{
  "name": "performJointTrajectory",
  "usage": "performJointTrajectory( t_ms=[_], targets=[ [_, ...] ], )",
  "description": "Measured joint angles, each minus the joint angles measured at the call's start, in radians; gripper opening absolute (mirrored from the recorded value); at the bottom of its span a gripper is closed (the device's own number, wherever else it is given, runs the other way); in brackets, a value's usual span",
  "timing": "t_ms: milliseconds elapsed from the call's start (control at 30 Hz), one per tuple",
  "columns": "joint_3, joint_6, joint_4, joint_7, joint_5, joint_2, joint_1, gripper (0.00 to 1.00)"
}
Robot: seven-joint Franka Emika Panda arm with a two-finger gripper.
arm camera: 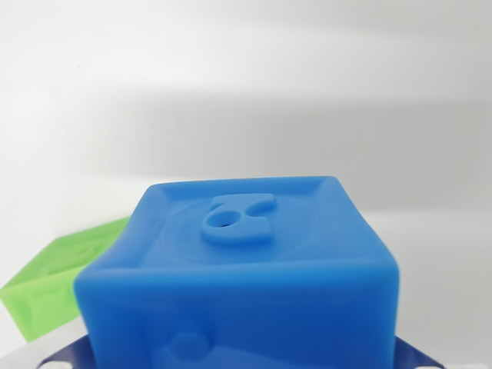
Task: Stack cube
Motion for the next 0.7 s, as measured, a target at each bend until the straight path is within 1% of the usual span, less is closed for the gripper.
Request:
performJointTrajectory(
  t_ms=[700],
  targets=[
    [0.023, 0.006, -0.069, -0.074, -0.010, -0.061, 0.037, 0.00]
  ],
)
